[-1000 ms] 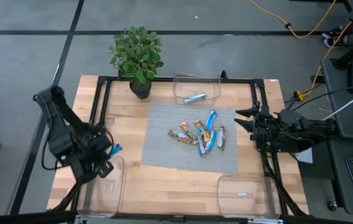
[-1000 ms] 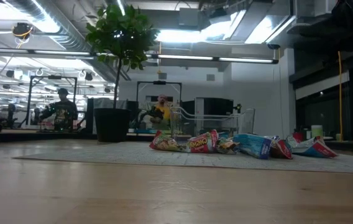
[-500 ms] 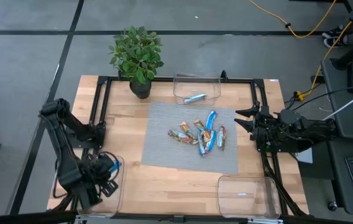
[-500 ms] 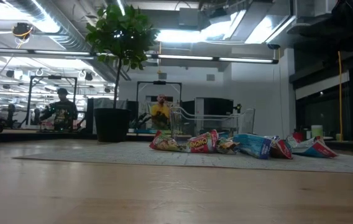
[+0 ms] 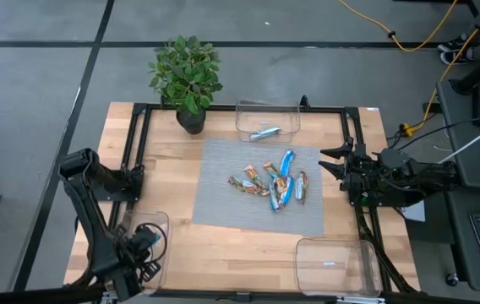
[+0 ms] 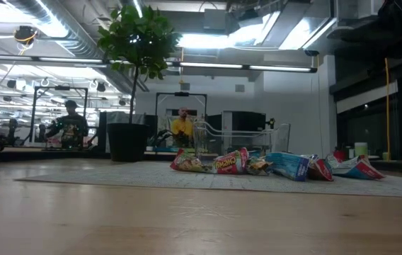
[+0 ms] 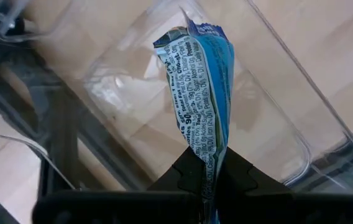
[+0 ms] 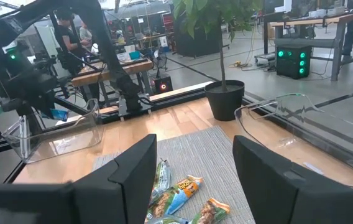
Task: Pick and place Granola Bars by type
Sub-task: Put the blue granola bar into the bottom left transparent bin, then put the red granola bar into the bottom right transparent bin
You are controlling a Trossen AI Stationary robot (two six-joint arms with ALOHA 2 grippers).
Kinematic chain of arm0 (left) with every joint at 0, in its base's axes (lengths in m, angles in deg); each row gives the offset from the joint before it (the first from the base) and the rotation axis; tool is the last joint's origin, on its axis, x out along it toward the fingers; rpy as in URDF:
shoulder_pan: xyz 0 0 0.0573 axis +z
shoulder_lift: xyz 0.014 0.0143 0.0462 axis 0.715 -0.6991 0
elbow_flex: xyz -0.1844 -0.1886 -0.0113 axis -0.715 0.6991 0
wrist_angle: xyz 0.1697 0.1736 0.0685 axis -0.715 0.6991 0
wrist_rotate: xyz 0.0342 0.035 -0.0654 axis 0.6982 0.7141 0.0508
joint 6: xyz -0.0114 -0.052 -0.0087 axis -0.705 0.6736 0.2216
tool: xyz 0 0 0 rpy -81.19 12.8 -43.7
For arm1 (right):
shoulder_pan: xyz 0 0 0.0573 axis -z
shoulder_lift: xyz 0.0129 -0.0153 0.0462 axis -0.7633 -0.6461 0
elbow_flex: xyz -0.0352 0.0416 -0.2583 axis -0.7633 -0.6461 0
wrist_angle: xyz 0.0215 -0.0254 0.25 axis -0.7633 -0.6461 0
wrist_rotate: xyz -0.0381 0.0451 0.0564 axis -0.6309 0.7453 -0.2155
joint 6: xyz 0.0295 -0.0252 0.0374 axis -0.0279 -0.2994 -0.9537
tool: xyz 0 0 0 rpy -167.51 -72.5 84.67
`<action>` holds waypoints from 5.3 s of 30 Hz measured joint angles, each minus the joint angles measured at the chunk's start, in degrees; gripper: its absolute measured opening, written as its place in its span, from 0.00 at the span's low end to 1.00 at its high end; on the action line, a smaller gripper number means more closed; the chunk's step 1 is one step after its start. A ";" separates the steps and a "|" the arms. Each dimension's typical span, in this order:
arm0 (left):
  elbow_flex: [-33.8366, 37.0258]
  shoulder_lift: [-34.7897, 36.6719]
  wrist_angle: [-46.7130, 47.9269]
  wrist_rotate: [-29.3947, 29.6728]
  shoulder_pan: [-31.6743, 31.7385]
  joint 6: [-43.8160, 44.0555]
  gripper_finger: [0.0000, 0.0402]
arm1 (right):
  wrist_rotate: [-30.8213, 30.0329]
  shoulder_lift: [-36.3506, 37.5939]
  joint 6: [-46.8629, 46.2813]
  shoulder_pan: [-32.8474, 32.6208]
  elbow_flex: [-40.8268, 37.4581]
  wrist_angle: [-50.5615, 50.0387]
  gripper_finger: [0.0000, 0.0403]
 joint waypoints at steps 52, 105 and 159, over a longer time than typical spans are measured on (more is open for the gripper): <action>0.04 -4.26 1.08 -2.25 -0.40 2.37 0.43 | 0.00 0.02 -1.50 0.01 0.00 0.02 0.53; -0.04 17.42 -32.75 -1.93 58.40 -105.87 0.42 | -1.49 0.02 -1.55 0.01 0.00 -0.81 0.53; 7.70 -9.96 -44.98 -10.35 70.01 -113.35 0.52 | -1.44 0.00 1.66 -0.01 0.00 -0.90 0.53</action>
